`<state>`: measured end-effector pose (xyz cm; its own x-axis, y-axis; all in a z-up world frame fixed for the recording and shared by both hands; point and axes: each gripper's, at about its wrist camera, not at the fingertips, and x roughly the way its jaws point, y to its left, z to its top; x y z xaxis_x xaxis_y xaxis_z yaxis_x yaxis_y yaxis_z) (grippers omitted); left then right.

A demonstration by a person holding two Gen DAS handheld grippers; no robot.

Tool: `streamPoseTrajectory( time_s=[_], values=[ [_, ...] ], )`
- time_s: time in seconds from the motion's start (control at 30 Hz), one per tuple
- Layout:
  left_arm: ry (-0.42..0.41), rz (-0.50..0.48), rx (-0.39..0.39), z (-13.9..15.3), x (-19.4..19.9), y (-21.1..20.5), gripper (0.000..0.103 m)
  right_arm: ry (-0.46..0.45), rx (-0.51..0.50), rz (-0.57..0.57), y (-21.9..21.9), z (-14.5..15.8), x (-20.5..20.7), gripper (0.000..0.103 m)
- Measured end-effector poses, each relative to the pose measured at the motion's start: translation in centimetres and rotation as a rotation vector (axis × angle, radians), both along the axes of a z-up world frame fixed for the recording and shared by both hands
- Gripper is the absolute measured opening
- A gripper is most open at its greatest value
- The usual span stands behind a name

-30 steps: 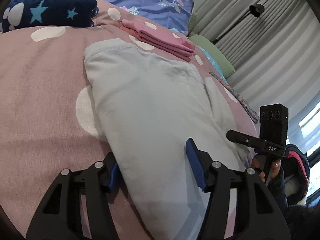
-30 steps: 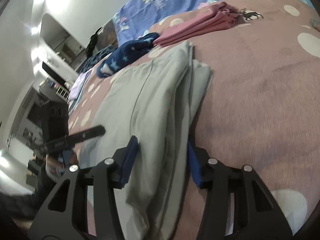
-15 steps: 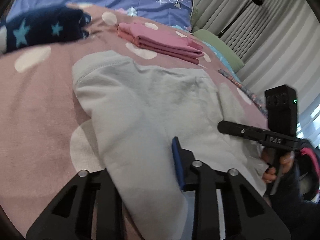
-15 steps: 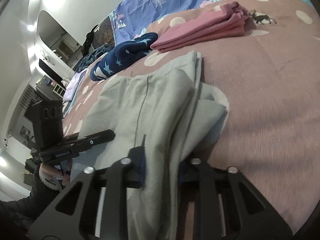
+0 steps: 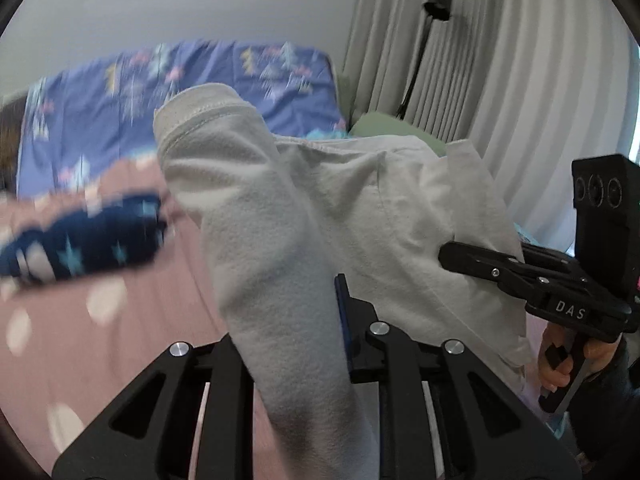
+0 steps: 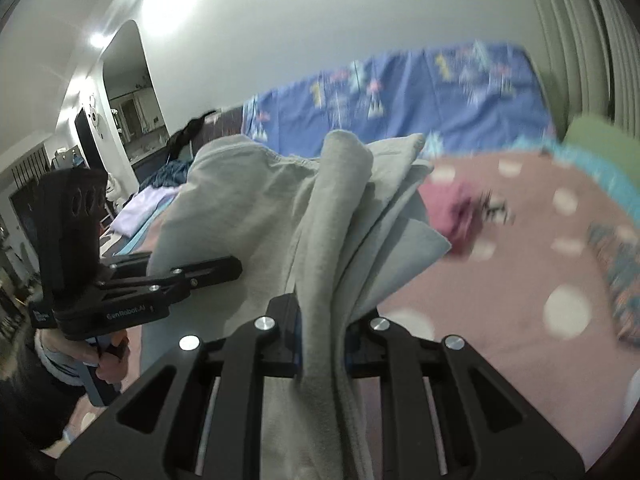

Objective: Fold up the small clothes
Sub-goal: 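Lift the grey shirt with both grippers and carry it toward the pink stack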

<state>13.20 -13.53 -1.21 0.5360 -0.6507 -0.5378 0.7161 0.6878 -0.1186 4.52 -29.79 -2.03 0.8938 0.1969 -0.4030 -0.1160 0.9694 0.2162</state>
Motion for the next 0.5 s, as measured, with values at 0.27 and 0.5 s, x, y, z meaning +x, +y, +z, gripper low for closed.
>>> streamPoseTrajectory(
  time_s=[0.27,0.5],
  values=[
    [-0.114,-0.019,0.039,7.3,3.2,-5.2,0.019,-0.081,-0.016,-0.025,-4.0,6.6,2.5,0.015],
    [-0.141,0.006,0.095,10.0,9.1,-10.1,0.019,-0.091,-0.017,-0.084,-8.3,10.0,9.2,0.014]
  ],
)
